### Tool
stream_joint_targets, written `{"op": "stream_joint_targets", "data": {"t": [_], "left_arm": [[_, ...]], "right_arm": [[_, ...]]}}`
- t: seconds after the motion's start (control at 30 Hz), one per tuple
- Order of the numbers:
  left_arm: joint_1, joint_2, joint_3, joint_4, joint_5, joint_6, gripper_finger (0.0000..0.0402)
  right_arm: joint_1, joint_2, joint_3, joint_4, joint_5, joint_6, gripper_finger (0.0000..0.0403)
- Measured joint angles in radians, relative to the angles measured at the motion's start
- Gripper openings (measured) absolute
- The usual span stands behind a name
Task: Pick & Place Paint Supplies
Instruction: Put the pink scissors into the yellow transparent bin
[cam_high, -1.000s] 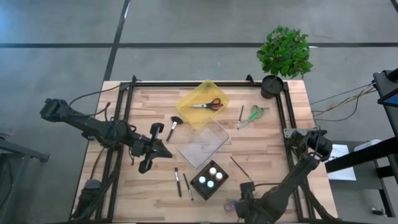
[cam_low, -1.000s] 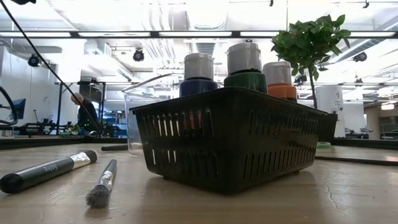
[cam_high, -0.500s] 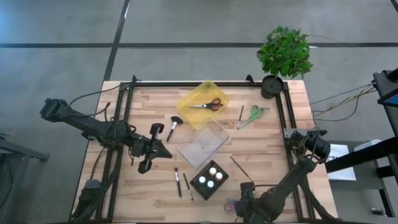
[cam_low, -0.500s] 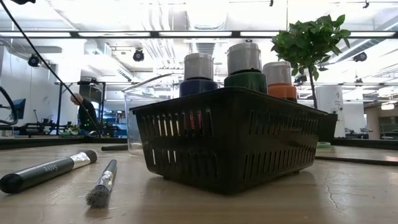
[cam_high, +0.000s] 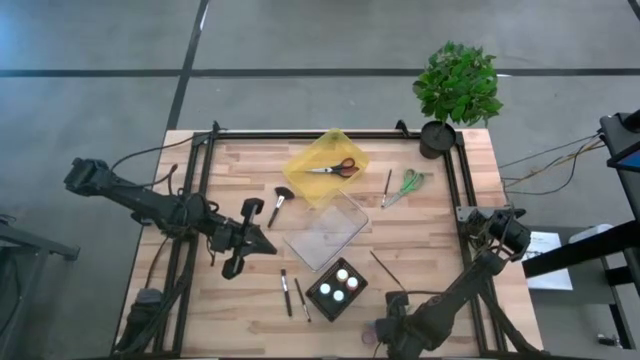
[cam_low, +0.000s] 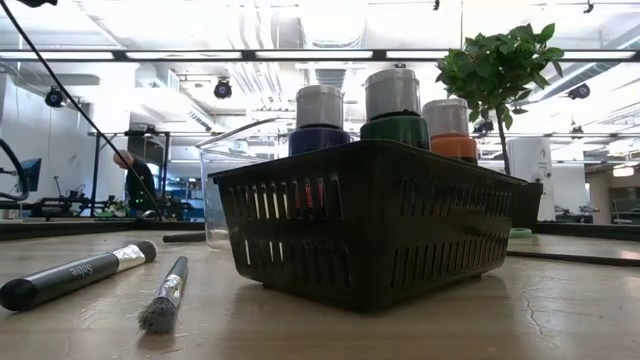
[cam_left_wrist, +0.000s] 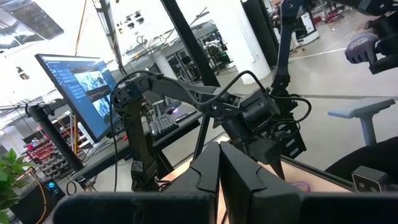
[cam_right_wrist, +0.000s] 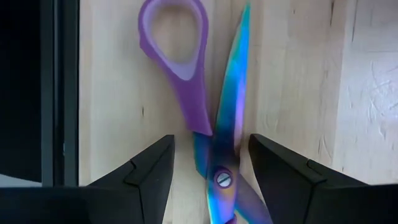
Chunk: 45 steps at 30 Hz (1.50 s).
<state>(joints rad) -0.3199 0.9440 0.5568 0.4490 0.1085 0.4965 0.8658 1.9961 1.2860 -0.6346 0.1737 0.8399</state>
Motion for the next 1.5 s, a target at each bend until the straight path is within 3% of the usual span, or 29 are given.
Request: {"op": "stream_joint_targets", "data": {"t": [0.17, 0.43, 0.9, 1.3, 1.5], "left_arm": [[0.000, 0.000, 0.000, 0.000, 0.000, -0.001, 0.0014], [0.000, 0.000, 0.000, -0.001, 0.000, -0.007, 0.0014], [0.000, 0.000, 0.000, -0.005, 0.000, -0.010, 0.0014], [0.000, 0.000, 0.000, -0.007, 0.002, -0.026, 0.0014], [0.000, 0.000, 0.000, -0.007, -0.004, -0.025, 0.0014]], "right_arm": [[0.000, -0.001, -0.006, -0.001, 0.005, 0.017, 0.0188], [-0.003, -0.002, -0.019, -0.010, 0.013, 0.017, 0.0079], [-0.003, -0.033, -0.011, -0.033, 0.007, -0.006, 0.0079], [0.012, -0.136, 0.008, -0.027, 0.068, -0.016, 0.0079], [0.014, -0.183, 0.095, -0.113, 0.165, -0.102, 0.0079]]}}
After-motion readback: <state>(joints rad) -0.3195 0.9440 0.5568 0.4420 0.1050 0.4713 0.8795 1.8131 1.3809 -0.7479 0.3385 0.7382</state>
